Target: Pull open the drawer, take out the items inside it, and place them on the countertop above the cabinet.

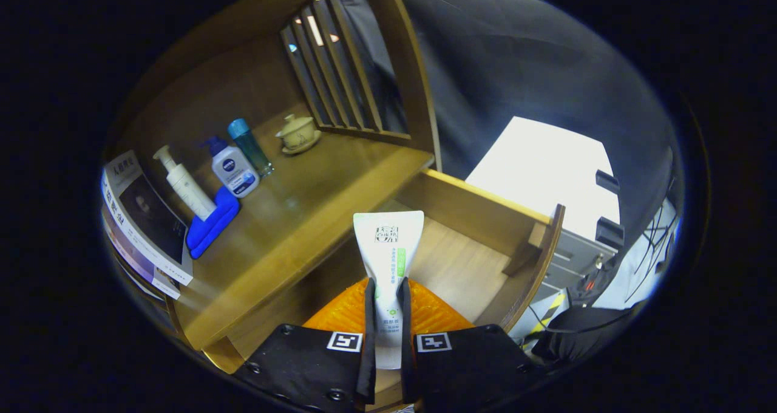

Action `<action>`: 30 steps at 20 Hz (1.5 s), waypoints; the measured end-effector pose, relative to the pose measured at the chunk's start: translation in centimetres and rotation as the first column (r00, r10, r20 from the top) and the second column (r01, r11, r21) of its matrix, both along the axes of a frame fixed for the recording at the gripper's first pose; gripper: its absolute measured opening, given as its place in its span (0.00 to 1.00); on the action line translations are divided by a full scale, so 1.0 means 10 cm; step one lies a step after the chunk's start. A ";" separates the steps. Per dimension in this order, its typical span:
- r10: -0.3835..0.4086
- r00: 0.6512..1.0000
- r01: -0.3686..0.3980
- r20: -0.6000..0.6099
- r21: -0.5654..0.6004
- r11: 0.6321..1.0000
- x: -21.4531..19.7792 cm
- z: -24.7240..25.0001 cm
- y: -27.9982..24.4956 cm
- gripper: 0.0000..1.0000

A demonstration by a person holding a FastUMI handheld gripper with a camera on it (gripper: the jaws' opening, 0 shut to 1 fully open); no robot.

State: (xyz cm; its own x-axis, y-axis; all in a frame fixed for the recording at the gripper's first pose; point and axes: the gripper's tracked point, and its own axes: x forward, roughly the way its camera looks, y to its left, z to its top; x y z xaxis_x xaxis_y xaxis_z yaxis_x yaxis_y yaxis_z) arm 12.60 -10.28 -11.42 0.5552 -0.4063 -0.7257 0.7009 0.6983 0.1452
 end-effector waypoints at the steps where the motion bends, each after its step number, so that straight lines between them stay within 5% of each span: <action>1: 0.042 0.999 -0.042 0.013 -0.025 0.999 0.10 0.07 0.03 0.18; 7: 0.312 0.950 -0.310 -0.017 -0.168 0.936 0.63 0.27 0.38 0.18; 12: 0.471 0.876 -0.480 -0.101 -0.262 0.837 1.04 0.31 0.62 0.18; 17: 0.596 0.791 -0.610 -0.140 -0.270 0.745 1.43 0.25 0.73 0.21; 21: 0.649 0.751 -0.655 -0.120 -0.253 0.712 1.54 0.15 0.79 0.30; 25: 0.656 0.753 -0.639 -0.041 -0.280 0.716 1.45 0.29 0.81 0.99; 30: 0.637 0.761 -0.571 0.123 -0.337 0.748 1.05 0.62 0.85 0.97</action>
State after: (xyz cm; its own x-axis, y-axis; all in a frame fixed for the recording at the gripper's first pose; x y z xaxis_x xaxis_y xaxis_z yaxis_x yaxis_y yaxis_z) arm 23.14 -1.79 -5.22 0.8773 -0.0862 -0.4721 0.0903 0.9958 -0.0140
